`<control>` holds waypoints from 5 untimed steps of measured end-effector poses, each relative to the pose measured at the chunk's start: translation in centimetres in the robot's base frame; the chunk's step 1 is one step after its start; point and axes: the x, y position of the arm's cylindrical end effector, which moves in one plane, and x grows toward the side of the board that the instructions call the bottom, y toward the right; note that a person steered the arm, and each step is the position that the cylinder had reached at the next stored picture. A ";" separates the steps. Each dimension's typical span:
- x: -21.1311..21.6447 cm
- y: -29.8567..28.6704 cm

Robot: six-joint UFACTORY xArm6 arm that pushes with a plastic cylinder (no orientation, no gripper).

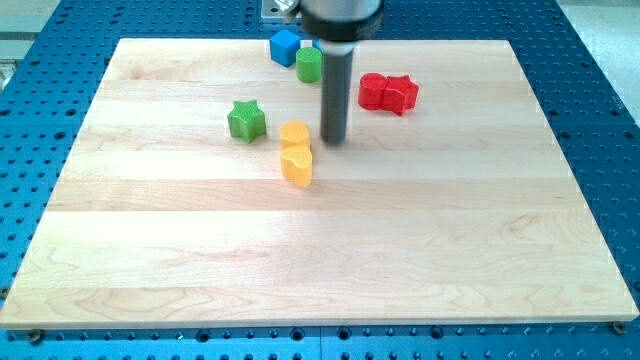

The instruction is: Move the green star below the cube

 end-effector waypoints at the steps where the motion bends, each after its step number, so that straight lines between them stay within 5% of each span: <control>1: 1.0 -5.0; 2: 1.6 -11.3; 3: -0.7 -10.9; 5: -12.9 -6.7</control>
